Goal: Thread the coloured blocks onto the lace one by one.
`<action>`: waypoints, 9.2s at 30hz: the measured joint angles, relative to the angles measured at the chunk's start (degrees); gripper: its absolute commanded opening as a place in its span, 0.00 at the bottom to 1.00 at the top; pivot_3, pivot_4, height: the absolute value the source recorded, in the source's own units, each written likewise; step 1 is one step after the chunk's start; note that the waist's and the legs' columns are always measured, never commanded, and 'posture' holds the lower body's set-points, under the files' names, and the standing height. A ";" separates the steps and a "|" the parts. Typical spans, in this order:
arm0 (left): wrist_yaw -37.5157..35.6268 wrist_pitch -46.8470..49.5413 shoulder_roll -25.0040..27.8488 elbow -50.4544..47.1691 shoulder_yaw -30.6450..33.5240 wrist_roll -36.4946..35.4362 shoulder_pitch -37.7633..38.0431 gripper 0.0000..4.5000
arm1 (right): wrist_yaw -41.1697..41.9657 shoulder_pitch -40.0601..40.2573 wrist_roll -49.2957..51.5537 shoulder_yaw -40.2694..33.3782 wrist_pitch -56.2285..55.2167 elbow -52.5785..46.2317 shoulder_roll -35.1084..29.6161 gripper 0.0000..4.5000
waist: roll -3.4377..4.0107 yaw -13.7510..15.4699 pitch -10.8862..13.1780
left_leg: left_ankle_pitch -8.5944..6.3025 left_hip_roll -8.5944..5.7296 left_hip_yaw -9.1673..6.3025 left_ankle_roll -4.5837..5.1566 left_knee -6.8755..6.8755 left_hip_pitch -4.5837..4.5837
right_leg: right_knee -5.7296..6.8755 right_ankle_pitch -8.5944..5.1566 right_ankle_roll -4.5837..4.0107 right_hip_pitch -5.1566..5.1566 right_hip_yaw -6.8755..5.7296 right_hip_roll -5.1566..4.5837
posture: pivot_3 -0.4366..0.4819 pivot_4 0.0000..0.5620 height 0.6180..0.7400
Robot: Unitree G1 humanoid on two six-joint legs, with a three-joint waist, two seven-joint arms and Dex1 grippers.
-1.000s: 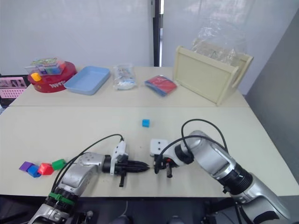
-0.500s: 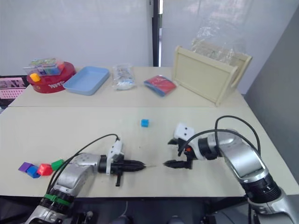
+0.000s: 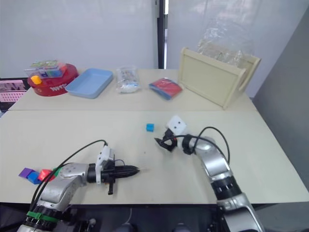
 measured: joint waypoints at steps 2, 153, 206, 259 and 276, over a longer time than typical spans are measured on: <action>0.30 0.01 0.01 -0.78 0.11 -0.11 0.30 0.00 | 0.03 -2.35 -0.69 0.69 -1.70 3.64 0.96 0.99 | 0.00 -0.21 0.00 | 0.00 0.02 -0.01 0.00 -0.03 0.02 | 0.01 0.00 0.00 -0.01 -0.01 0.01 | 0.48 0.27 1.00; 6.46 -6.13 -6.05 -2.10 -4.06 1.74 4.31 0.00 | 44.60 -21.91 -20.17 28.39 -78.67 14.48 -22.41 0.94 | 0.05 0.34 0.00 | 0.01 0.02 0.01 -0.03 -0.24 0.39 | -0.45 0.01 -0.01 0.45 0.00 -0.02 | 0.48 0.27 1.00; 1.08 -6.33 -8.16 4.30 -6.76 2.13 -4.87 0.00 | 23.71 -5.69 6.69 14.82 51.76 -45.44 -35.72 0.99 | 0.05 0.84 0.01 | -0.05 -0.05 -0.09 0.08 -0.25 0.38 | -0.73 0.00 0.00 0.73 -0.13 -0.05 | 0.48 0.27 1.00; -2.26 -7.57 -9.79 10.89 -10.12 8.06 -10.67 0.00 | 26.65 4.94 -1.89 19.66 21.99 -37.67 -32.50 0.29 | -0.08 0.67 -0.06 | -0.15 -0.11 -0.11 0.24 -0.09 0.35 | -0.74 0.00 0.06 0.79 -0.13 -0.07 | 0.48 0.27 1.00; 0.38 -7.26 -11.61 10.80 -10.46 8.80 -10.25 0.00 | 27.48 5.33 -3.65 19.11 27.53 -39.49 -30.16 0.29 | -0.09 0.58 -0.07 | -0.15 -0.09 -0.12 0.25 -0.09 0.45 | -0.73 0.00 0.06 0.86 -0.12 -0.04 | 0.48 0.27 1.00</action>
